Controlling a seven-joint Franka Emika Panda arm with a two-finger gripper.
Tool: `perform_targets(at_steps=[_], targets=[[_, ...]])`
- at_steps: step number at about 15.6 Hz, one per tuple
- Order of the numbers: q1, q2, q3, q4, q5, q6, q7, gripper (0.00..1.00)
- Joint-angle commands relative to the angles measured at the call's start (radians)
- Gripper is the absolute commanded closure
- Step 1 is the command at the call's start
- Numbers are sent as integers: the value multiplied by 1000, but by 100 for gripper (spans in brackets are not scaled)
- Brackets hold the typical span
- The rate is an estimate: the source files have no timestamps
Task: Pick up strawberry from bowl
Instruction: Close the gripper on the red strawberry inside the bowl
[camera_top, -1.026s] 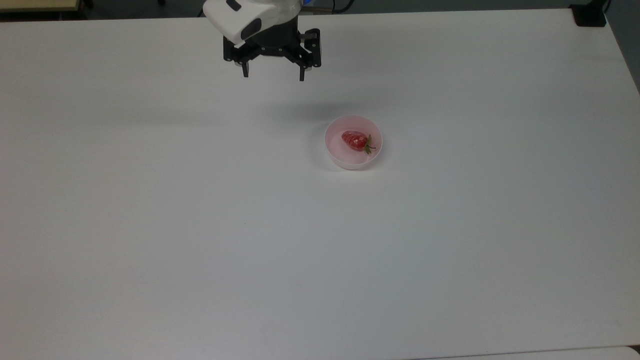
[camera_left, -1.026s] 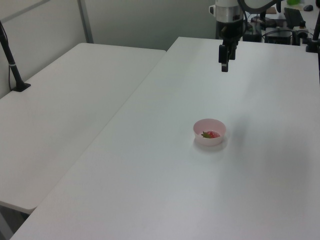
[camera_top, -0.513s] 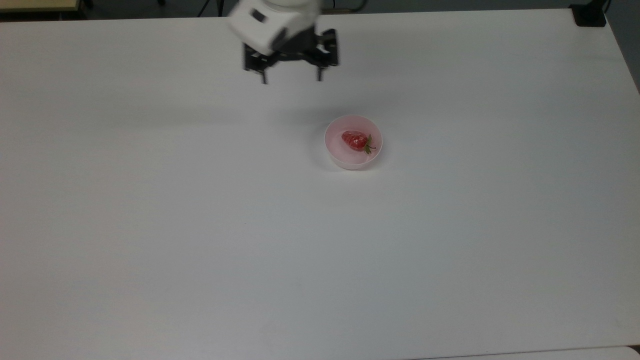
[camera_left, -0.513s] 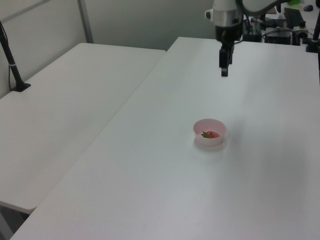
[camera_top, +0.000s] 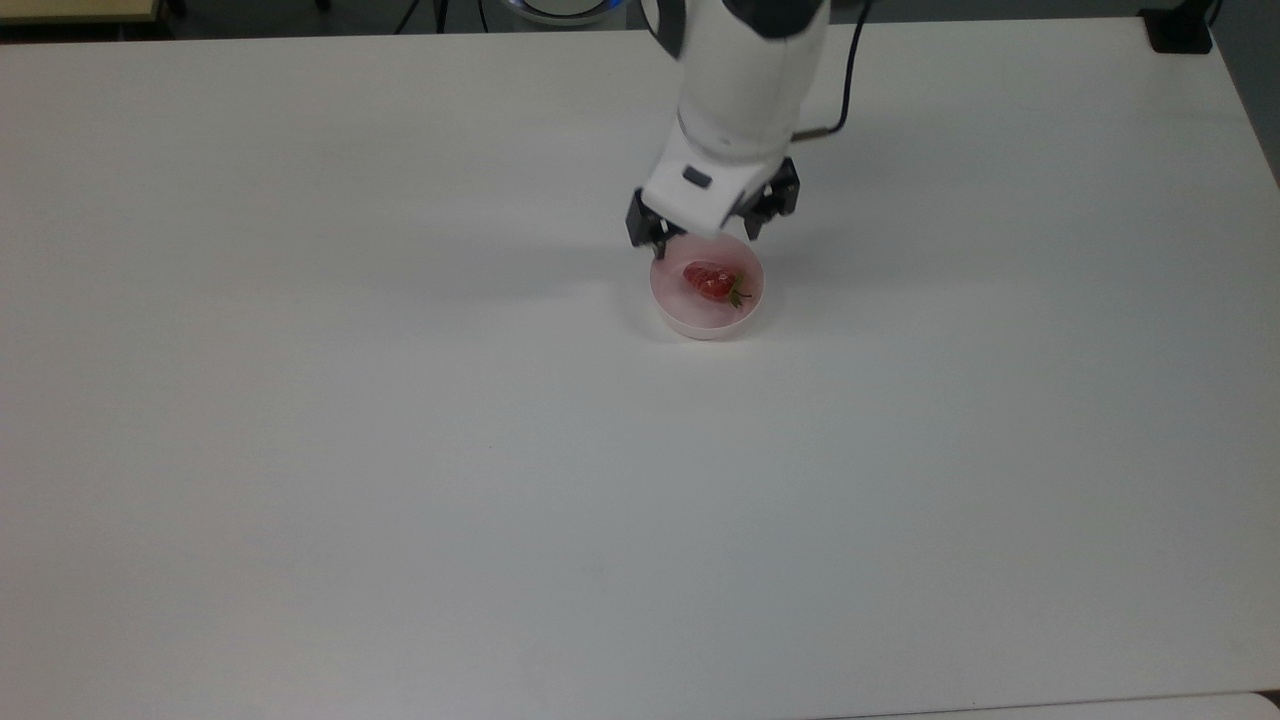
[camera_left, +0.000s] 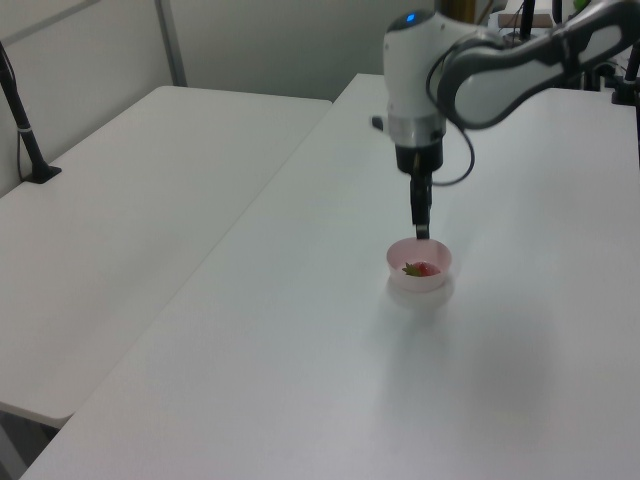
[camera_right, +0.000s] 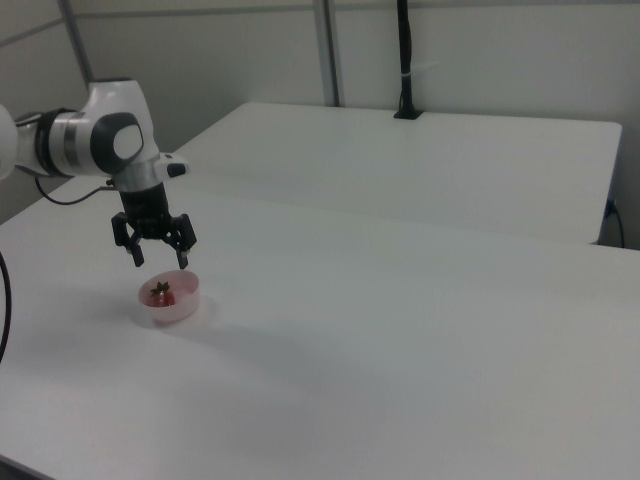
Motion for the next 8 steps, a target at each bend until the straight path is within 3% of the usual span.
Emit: perform_targets(at_steps=[1, 8], targets=[[29, 28, -26, 3, 6, 29, -45, 1], [55, 102, -23, 5, -33, 39, -86, 9]])
